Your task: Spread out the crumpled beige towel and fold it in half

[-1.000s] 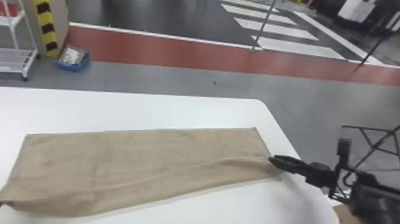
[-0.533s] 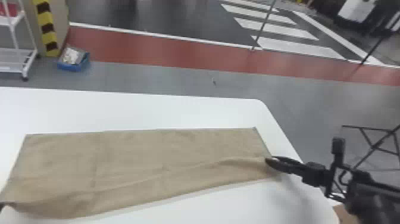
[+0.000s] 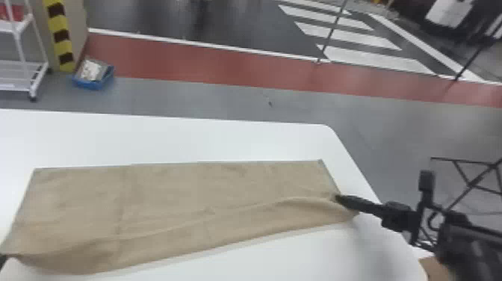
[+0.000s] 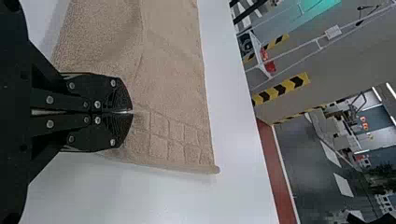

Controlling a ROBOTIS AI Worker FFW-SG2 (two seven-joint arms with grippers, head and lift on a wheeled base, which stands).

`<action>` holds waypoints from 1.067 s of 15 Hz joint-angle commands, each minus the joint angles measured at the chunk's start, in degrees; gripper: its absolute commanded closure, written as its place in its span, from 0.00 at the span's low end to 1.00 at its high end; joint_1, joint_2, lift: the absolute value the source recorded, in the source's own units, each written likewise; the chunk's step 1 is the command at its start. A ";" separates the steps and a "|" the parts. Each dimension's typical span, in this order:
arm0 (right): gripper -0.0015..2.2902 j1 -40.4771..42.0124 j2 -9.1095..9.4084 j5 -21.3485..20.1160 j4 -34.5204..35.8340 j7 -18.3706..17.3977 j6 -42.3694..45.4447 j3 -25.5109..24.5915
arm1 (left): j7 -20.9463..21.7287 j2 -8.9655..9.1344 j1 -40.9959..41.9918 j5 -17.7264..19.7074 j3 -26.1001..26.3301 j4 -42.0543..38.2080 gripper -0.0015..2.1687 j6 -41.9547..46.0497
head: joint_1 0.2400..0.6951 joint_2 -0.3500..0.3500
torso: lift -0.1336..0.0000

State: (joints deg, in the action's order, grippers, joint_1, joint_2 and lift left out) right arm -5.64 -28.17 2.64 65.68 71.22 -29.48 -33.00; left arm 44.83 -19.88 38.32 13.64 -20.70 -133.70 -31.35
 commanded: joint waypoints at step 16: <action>0.58 3.80 0.40 9.58 -1.35 6.13 33.73 -5.06 | -0.09 0.46 -5.10 -0.46 -4.00 -6.75 0.79 -18.89 | 1.00 0.03 | 0.07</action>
State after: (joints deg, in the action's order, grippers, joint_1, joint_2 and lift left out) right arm -1.56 -27.62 13.45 65.82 77.50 2.20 -38.30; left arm 44.64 -19.50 33.22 13.49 -24.72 -141.01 -49.99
